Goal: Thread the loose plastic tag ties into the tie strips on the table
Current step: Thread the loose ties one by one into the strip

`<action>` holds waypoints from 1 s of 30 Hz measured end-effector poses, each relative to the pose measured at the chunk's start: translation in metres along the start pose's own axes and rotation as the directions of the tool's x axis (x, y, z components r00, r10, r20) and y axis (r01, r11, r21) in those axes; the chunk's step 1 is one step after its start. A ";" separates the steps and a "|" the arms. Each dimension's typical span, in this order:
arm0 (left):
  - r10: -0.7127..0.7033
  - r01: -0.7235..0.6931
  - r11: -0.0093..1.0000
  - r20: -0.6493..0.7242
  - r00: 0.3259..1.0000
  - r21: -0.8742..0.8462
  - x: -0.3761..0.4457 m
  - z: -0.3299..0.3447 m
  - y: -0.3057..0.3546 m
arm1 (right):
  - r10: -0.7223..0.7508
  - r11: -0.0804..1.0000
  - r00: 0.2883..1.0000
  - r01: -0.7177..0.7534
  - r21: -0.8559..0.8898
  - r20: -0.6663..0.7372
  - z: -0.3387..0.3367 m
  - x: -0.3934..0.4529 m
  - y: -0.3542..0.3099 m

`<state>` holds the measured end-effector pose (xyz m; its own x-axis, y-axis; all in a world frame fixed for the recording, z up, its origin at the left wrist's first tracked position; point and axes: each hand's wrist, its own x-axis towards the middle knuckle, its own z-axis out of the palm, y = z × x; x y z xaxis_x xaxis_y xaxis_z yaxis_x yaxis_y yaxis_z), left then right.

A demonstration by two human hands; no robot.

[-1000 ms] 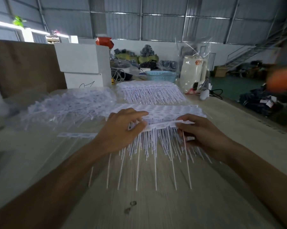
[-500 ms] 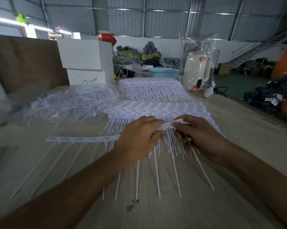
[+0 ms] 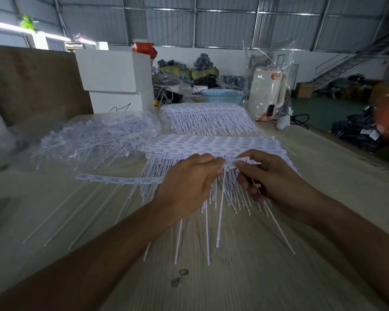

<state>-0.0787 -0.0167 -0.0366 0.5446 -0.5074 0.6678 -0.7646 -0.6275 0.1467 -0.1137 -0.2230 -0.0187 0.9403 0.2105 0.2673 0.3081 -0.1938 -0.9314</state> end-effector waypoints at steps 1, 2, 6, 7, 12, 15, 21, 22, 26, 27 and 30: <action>0.002 -0.002 1.000 0.006 1.000 -0.012 0.000 0.001 0.000 | -0.065 0.993 0.998 0.064 -0.102 -0.006 -0.001 0.000 0.000; -0.005 0.006 0.999 0.023 1.000 -0.052 0.000 0.002 -0.001 | -0.163 0.948 0.987 0.156 -0.277 -0.003 -0.002 0.000 0.001; -0.087 0.091 0.971 0.029 0.996 -0.223 0.002 0.006 -0.004 | -0.330 0.786 0.944 0.280 -0.551 0.010 -0.003 0.002 0.001; -0.092 0.094 0.972 0.019 0.996 -0.213 0.002 0.006 -0.004 | -0.305 0.827 0.952 0.257 -0.499 -0.014 -0.003 0.003 0.002; -0.064 0.065 0.981 0.015 0.998 -0.181 0.001 0.005 -0.005 | -0.207 0.902 0.978 0.175 -0.394 -0.038 -0.003 0.002 -0.001; -0.033 0.033 0.983 0.001 0.999 -0.179 0.001 0.004 -0.002 | -0.231 0.825 0.972 0.170 -0.539 -0.047 -0.005 0.002 -0.003; -0.025 0.023 0.991 -0.013 1.000 -0.135 0.002 0.002 0.001 | -0.271 0.756 0.962 0.186 -0.628 -0.042 -0.006 0.003 -0.004; -0.027 0.025 0.990 -0.014 1.000 -0.136 0.002 0.002 0.001 | -0.279 0.762 0.959 0.192 -0.618 -0.046 -0.007 0.003 -0.005; -0.027 0.025 0.992 -0.021 0.999 -0.126 0.003 0.002 0.003 | -0.297 0.758 0.954 0.203 -0.620 -0.050 -0.009 0.003 -0.006; -0.024 0.021 0.992 -0.022 0.999 -0.126 0.003 0.002 0.003 | -0.307 0.747 0.950 0.207 -0.631 -0.052 -0.009 0.004 -0.007; -0.031 0.029 0.992 -0.020 0.999 -0.123 0.004 0.001 0.003 | -0.341 0.715 0.937 0.212 -0.666 -0.068 -0.007 0.004 -0.006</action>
<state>-0.0786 -0.0215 -0.0341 0.5613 -0.4755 0.6774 -0.7854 -0.5642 0.2547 -0.1107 -0.2279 -0.0098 0.7861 0.1983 0.5854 0.5161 -0.7318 -0.4451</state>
